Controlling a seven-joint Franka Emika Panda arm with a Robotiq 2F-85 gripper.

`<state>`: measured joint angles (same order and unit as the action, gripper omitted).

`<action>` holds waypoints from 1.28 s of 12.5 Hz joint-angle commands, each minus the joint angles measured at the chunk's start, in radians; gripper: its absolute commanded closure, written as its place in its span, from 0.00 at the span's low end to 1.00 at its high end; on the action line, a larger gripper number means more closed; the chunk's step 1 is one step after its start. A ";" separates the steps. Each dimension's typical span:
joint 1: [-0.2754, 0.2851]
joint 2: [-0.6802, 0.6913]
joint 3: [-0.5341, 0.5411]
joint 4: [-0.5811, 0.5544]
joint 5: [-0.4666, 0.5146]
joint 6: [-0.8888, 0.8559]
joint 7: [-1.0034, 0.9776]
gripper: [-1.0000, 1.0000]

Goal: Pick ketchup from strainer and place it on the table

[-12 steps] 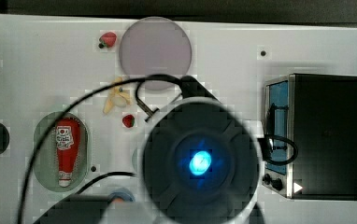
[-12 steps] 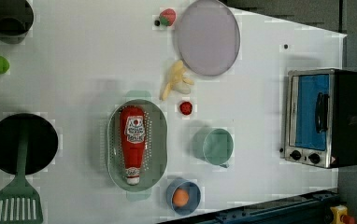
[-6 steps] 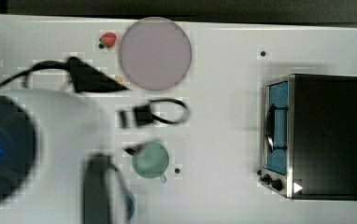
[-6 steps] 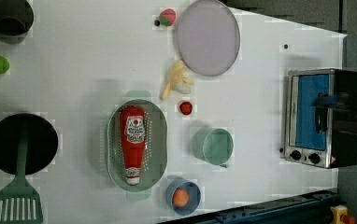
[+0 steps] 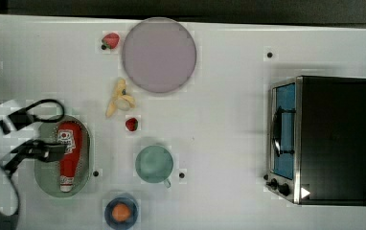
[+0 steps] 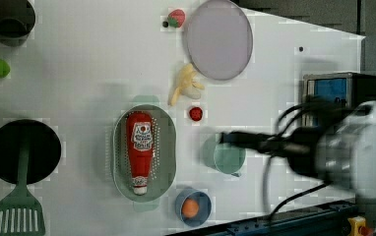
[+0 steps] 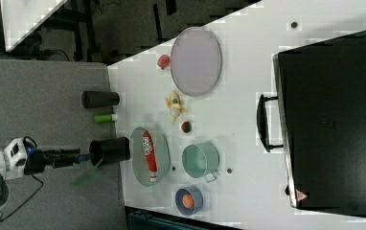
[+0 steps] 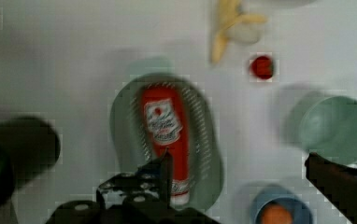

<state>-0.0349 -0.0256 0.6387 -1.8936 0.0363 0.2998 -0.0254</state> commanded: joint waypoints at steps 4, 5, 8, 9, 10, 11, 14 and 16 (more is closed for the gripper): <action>0.011 0.143 0.111 -0.073 -0.026 0.118 0.045 0.00; 0.016 0.168 0.114 -0.097 -0.044 0.167 0.045 0.00; 0.027 0.241 0.114 -0.170 -0.139 0.328 0.049 0.00; 0.027 0.269 0.112 -0.191 -0.163 0.378 0.049 0.00; 0.027 0.298 0.109 -0.208 -0.185 0.425 0.049 0.00; 0.027 0.330 0.107 -0.219 -0.205 0.472 0.051 0.00; 0.031 0.425 0.098 -0.232 -0.256 0.584 0.122 0.00; 0.038 0.483 0.093 -0.232 -0.316 0.616 0.184 0.00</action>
<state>-0.0005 0.4719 0.7300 -2.1426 -0.2595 0.9155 0.0583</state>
